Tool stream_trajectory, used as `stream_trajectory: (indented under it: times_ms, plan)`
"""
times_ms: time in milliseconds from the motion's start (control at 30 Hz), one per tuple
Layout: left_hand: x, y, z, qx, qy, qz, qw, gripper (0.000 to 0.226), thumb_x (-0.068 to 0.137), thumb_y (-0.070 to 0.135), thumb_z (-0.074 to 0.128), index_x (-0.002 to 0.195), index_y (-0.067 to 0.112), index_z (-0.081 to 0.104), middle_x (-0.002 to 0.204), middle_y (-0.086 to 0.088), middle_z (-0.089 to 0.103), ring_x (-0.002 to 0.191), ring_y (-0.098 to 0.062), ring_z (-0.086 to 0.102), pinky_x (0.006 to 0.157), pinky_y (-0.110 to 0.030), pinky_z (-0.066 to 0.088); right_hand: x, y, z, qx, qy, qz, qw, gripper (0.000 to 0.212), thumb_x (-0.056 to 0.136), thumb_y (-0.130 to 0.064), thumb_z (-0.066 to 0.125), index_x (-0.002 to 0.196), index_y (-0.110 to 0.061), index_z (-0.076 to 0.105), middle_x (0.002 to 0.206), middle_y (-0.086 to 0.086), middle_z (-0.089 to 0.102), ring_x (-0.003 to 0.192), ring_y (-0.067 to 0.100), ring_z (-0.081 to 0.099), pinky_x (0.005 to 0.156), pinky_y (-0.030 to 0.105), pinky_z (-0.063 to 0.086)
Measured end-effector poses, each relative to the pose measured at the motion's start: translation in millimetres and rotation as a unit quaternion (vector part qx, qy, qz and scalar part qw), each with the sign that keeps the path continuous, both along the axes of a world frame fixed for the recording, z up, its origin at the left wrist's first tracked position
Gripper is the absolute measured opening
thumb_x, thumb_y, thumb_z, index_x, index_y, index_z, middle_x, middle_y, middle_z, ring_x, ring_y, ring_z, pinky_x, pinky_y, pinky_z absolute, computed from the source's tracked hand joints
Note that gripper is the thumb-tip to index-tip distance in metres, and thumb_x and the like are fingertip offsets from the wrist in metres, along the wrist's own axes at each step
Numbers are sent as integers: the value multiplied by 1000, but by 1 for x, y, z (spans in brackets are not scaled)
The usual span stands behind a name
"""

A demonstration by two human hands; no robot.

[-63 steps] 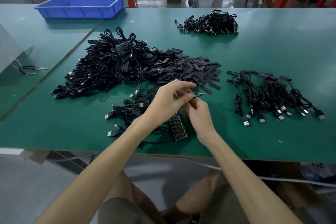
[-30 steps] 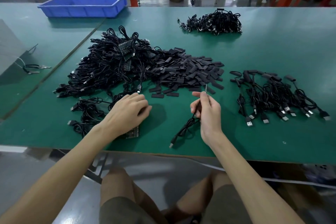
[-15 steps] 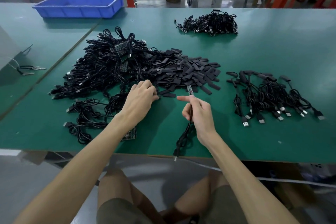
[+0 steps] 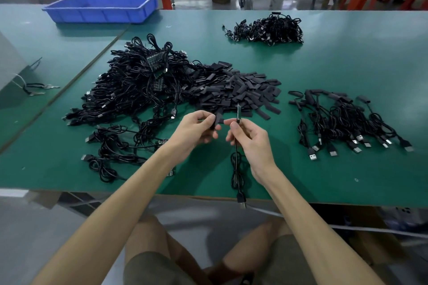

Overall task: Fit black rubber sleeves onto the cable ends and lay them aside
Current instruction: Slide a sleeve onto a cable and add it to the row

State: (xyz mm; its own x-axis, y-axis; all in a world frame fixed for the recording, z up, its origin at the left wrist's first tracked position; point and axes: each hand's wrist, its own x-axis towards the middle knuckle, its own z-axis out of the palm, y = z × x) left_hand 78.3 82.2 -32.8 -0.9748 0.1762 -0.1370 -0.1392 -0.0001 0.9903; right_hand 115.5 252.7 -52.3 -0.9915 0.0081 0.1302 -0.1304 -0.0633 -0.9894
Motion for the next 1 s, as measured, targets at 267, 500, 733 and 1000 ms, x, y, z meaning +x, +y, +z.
stream_trajectory:
  times_ms: [267, 500, 733, 1000]
  plan:
    - [-1, -6, 1, 67, -57, -14, 996, 10, 105, 18, 55, 102, 9, 59, 88, -6, 73, 66, -14, 63, 63, -26, 47, 1, -2, 1, -4, -11, 0, 1000, 29, 107, -31, 54, 108, -9, 74, 70, 4, 71, 62, 11, 62, 63, 18, 50]
    - [-2, -12, -5, 80, -52, -29, 995, 5, 97, 17, 68, 98, 12, 66, 94, -6, 74, 80, -12, 68, 66, -23, 54, -1, 0, -1, -17, -22, -9, 1000, 32, 111, -28, 46, 109, -13, 74, 72, 1, 69, 69, 12, 61, 70, 24, 51]
    - [2, -12, -12, 33, 50, -7, 998, 19, 98, 12, 63, 112, 1, 70, 87, -4, 71, 73, -13, 62, 66, -22, 53, 2, -1, 3, 46, -24, -4, 999, 23, 103, -19, 60, 85, -12, 73, 57, -5, 48, 56, 8, 44, 57, 16, 38]
    - [10, -15, -10, -55, 116, -40, 991, 21, 100, 8, 61, 117, 14, 72, 81, 3, 69, 70, -11, 60, 70, -27, 53, 3, -5, 5, 72, -31, 4, 997, 24, 100, -17, 59, 79, -10, 69, 55, -7, 40, 56, 12, 36, 57, 29, 34]
